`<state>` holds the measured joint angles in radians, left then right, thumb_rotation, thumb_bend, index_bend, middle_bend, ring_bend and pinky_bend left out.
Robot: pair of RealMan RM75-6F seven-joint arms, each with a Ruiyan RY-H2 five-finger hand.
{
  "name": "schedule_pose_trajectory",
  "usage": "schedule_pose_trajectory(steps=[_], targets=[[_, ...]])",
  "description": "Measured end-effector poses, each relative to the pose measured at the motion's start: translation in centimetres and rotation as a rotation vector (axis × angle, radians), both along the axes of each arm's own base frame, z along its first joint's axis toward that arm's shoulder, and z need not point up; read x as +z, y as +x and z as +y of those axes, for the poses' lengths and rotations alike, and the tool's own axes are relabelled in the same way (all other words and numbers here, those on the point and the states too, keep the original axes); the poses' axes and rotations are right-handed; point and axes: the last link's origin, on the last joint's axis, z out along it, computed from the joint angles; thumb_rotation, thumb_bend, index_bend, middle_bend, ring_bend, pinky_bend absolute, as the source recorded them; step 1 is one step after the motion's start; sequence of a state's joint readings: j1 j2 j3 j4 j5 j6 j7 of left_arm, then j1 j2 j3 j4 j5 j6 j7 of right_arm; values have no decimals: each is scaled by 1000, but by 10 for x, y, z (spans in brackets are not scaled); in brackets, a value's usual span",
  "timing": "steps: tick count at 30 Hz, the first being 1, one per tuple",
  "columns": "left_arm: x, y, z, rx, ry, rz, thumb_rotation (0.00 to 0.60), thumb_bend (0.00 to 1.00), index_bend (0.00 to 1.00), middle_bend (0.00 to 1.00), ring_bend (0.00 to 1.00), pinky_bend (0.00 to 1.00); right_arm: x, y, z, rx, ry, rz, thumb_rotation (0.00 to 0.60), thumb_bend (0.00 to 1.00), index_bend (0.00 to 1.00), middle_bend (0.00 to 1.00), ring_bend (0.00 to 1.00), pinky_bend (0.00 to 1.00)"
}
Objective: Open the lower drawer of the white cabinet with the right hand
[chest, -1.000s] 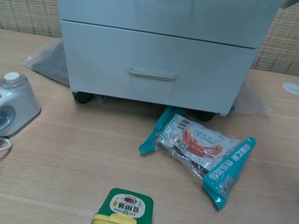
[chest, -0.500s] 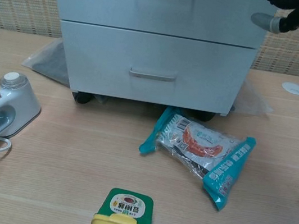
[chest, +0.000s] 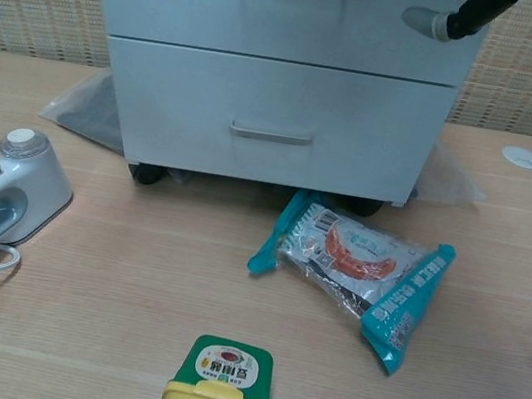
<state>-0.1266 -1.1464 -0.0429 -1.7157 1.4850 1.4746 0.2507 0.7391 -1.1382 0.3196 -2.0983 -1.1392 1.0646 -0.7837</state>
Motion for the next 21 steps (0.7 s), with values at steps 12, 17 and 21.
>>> schedule_pose_trajectory(steps=[12, 17, 21], targets=[[-1, 0, 1, -3, -2, 0, 600, 249, 0, 0, 0, 92, -6, 13, -10, 6, 4, -1, 600, 376, 245, 917, 964, 854], [-2, -1, 1, 0, -4, -1, 600, 249, 0, 0, 0, 92, -11, 19, -15, 8, 9, 4, 600, 376, 244, 917, 964, 855], [-1, -2, 1, 3, -1, -2, 600, 249, 0, 0, 0, 92, -17, 24, -19, 8, 13, 14, 600, 376, 245, 917, 964, 854]])
